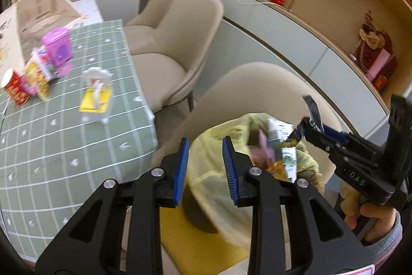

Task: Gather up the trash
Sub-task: 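Move both tools back over the table toward the red paper cup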

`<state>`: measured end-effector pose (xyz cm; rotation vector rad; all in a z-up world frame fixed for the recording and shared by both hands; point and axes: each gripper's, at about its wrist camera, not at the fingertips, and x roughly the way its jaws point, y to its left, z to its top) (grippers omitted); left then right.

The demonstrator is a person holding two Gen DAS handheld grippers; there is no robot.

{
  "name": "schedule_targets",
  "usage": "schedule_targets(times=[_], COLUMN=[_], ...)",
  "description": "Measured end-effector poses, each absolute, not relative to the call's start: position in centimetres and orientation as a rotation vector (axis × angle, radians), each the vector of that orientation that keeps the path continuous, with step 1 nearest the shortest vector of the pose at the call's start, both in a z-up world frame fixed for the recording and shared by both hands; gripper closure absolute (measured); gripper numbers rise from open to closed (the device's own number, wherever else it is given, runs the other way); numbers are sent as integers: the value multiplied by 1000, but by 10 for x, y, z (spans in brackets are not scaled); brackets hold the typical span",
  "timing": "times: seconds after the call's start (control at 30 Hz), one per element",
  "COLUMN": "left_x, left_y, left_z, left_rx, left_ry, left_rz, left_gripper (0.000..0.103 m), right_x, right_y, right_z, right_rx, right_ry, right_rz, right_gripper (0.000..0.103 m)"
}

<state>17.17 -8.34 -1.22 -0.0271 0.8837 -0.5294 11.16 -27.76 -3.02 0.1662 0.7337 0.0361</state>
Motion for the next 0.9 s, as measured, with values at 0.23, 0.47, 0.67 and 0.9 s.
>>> schedule_targets(times=[0.23, 0.47, 0.67, 0.9], left_x=[169, 172, 172, 176], left_y=[-43, -11, 4, 21], left_z=[-11, -17, -23, -26], left_rx=[-54, -93, -117, -136], left_ry=[879, 900, 907, 906], left_rz=[-435, -373, -358, -340], left_gripper=[76, 76, 76, 76], right_x=[114, 112, 112, 126], right_y=[-270, -270, -263, -233], right_z=[-48, -51, -41, -28], right_rx=[161, 161, 167, 158], right_ry=[778, 795, 783, 763], right_rz=[53, 28, 38, 103], right_gripper=[74, 65, 65, 65])
